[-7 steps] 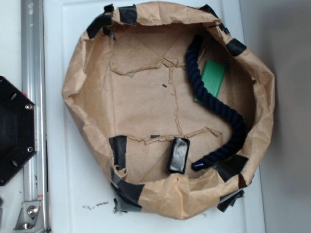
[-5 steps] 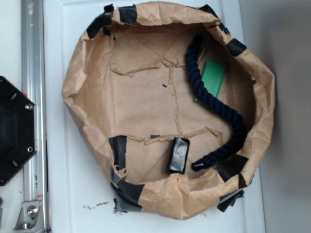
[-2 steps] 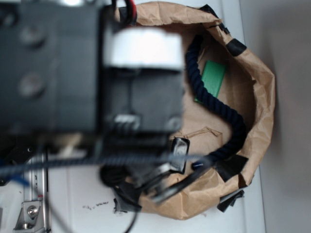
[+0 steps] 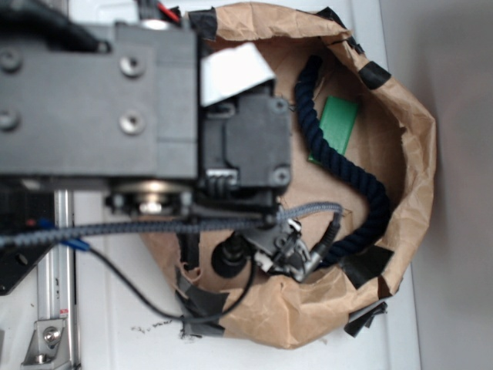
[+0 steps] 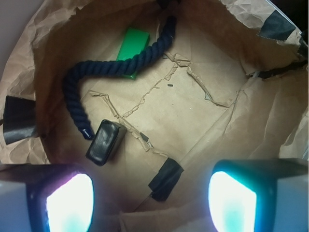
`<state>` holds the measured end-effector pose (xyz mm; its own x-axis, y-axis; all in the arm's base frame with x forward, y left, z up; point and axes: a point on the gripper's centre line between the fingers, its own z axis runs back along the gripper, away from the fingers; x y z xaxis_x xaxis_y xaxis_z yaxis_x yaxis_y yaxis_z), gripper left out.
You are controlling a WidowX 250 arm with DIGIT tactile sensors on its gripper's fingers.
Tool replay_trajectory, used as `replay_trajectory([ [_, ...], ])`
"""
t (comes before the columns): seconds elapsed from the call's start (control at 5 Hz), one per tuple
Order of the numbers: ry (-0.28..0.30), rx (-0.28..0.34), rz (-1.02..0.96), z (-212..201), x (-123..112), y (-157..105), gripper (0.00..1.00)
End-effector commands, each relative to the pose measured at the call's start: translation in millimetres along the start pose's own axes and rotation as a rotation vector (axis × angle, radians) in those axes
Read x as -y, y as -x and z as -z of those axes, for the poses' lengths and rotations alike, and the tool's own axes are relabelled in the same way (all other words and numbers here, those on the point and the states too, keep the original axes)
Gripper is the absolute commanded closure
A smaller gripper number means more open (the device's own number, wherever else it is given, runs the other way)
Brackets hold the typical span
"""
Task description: Grab the black box.
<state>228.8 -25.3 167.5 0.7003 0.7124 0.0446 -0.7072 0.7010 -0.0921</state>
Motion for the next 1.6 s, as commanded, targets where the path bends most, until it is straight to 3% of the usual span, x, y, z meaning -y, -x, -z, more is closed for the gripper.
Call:
replay_trajectory([
  [0.0,0.026,0.026,-0.021,-9.2,-6.4,-9.1,0.0],
  [0.2,-0.028,0.05,0.043,27.4,-16.9,-15.3,0.0],
  [0.4,0.02,0.059,-0.025,63.3,-23.2,-23.2,0.0],
  [0.6,0.01,0.092,-0.093,79.8,-22.3,-21.1,0.0],
  [1.2,0.046,-0.032,-0.036,103.0,45.5,-0.3,0.0],
  [1.4,0.088,-0.003,-0.059,102.7,64.1,-4.8,0.0],
])
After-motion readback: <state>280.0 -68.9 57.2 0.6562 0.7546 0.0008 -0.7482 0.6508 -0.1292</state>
